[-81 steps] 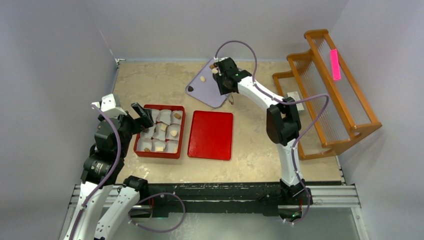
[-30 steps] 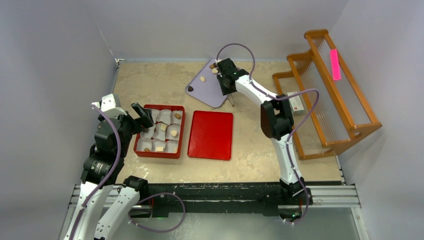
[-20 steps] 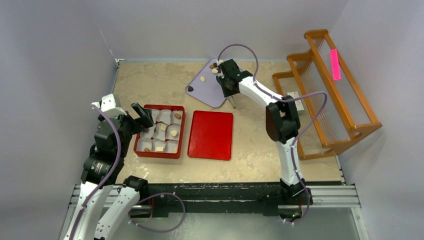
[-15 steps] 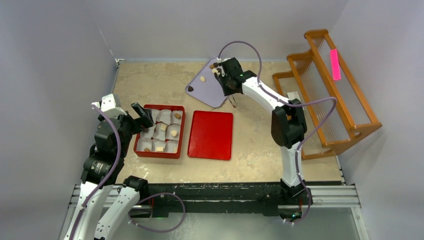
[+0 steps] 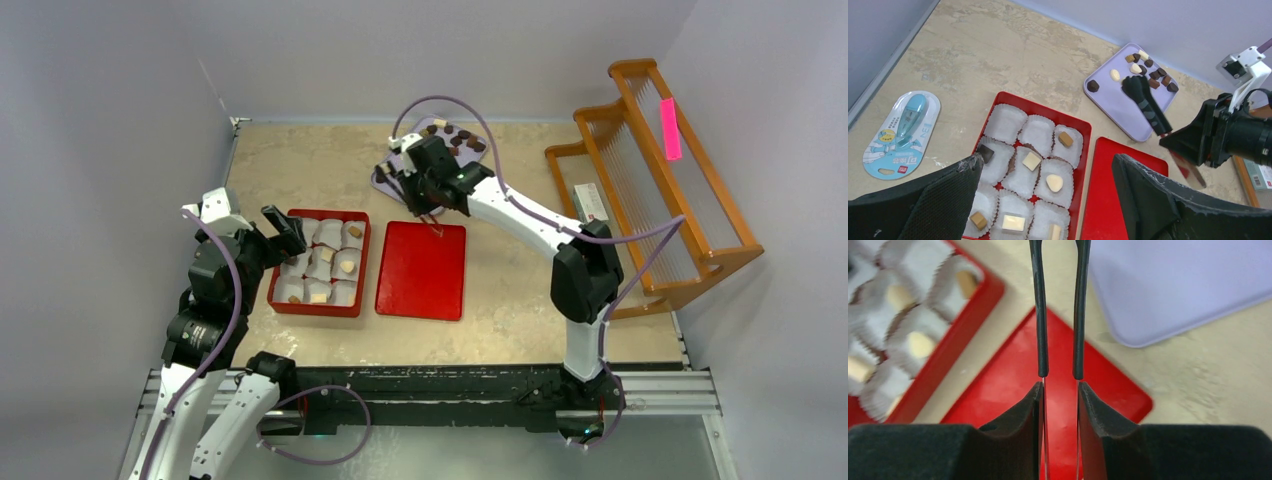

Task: Pack the chocolate

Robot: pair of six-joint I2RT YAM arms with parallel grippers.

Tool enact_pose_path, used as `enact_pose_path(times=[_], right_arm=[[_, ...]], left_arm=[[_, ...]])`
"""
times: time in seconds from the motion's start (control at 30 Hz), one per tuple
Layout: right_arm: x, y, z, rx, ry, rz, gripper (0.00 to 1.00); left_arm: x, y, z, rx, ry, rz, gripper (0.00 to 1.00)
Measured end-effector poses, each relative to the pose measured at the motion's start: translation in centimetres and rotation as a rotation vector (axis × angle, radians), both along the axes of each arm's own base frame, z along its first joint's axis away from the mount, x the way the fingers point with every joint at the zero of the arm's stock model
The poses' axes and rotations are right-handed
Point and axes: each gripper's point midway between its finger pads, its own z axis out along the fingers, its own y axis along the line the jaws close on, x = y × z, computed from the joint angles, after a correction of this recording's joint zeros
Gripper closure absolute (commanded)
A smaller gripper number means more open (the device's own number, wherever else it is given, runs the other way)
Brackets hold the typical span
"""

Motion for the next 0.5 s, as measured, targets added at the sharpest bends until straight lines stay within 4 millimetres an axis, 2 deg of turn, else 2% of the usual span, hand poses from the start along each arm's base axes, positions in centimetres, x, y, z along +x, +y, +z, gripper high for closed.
enact_pose_path(times=[0.17,0.3,0.5], right_arm=[[-3.6,3.9,0.1,0.035,0.028,0.111,0.75],[-5.9,6.1,-0.1,0.035,0.035,0.172,0.74],[-8.1,9.1,-1.1,0.016,0.045,0.241,0.72]], left_arm=[[-0.1,0.1,0.2,-0.002,-0.007,0.003,0.01],[-0.5,0.3,0.6,-0.007,-0.03,0.007,0.01],[-0.7,0.4,0.8,-0.008,-0.036,0.011,0.01]])
